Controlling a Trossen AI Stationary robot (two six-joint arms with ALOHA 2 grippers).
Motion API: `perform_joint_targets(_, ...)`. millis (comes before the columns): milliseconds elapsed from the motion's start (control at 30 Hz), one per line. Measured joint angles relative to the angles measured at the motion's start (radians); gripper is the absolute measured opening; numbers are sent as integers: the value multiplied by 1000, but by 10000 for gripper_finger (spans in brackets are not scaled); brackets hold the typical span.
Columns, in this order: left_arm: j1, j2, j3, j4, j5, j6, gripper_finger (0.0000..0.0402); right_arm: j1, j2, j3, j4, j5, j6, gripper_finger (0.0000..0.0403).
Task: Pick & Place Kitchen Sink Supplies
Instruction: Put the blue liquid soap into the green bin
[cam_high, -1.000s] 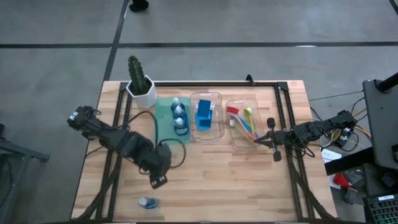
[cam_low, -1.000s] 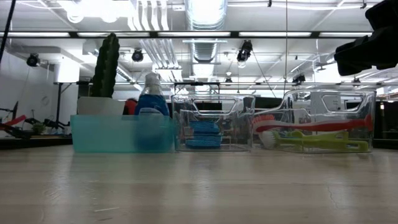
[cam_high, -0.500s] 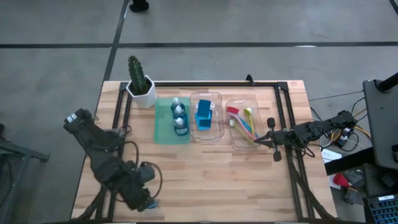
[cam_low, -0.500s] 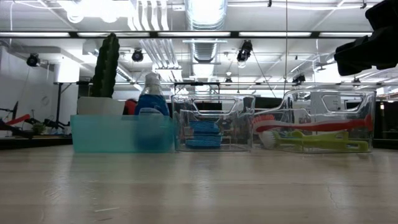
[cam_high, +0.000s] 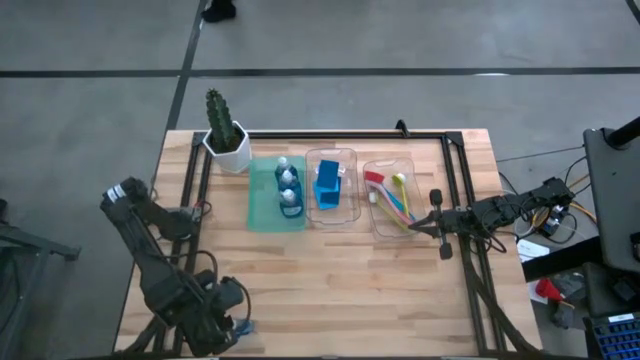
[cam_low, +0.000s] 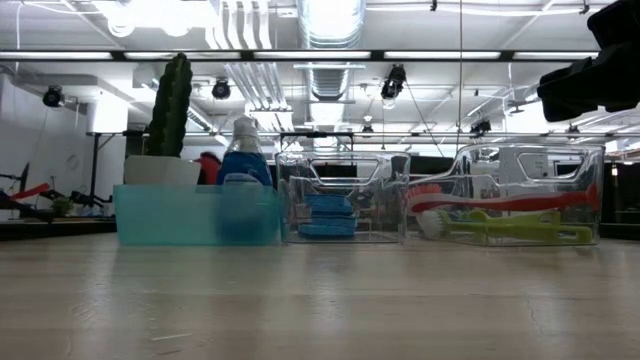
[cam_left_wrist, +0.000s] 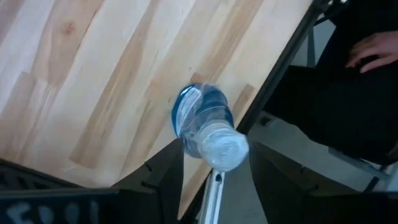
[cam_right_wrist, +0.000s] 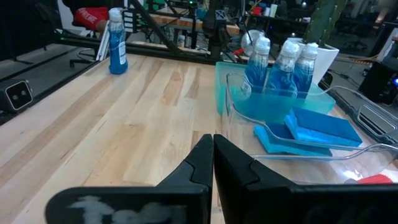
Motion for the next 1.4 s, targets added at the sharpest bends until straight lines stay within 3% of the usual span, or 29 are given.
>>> perform_joint_targets(300, -4, -7, -27, 29, -6, -22, 189, 0, 0, 0, 0, 0, 0, 8)
perform_joint_targets(533, -3, -17, -30, 53, -55, -47, 249, 0, 0, 0, 0, 0, -1, 8)
perform_joint_targets(700, -9, -17, -39, 70, -21, -52, 279, 0, 0, 0, 0, 0, 0, 8)
perform_joint_targets(1067, -33, -18, -95, 93, -25, -45, 277, 0, 0, 0, 0, 0, -1, 8)
perform_joint_targets(1400, -35, -18, -220, 271, -14, -32, 277, 0, 0, 0, 0, 0, -2, 8)
